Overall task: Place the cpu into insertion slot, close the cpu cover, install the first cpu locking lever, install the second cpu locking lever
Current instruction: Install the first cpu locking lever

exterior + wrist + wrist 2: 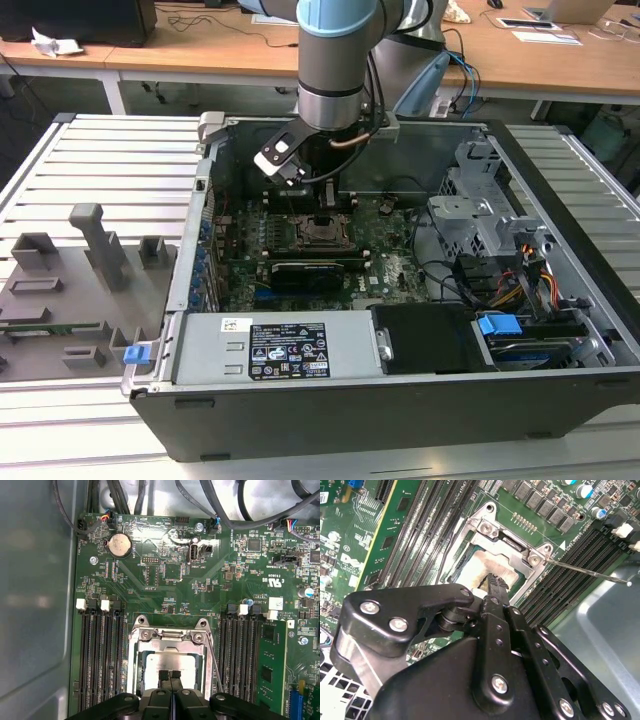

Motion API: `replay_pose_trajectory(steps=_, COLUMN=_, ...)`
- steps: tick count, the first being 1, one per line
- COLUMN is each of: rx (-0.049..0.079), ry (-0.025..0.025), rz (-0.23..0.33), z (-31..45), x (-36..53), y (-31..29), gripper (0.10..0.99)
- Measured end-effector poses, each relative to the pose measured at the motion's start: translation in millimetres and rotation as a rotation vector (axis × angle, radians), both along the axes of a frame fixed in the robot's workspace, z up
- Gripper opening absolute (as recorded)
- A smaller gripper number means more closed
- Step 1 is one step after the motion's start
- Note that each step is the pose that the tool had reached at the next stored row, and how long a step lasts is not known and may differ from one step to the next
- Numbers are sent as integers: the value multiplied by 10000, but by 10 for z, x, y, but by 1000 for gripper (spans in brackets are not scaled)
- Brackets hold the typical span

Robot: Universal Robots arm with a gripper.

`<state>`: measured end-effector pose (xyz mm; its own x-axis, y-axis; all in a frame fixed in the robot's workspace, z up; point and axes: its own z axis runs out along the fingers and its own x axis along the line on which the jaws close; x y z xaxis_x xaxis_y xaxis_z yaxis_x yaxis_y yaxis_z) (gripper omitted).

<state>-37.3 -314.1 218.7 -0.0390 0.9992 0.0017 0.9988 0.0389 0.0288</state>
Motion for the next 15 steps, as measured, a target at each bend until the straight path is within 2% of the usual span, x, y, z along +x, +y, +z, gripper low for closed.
replay_pose_trajectory(steps=15, rx=1, ry=-1, rz=-2, z=41, x=0, y=0, gripper=106)
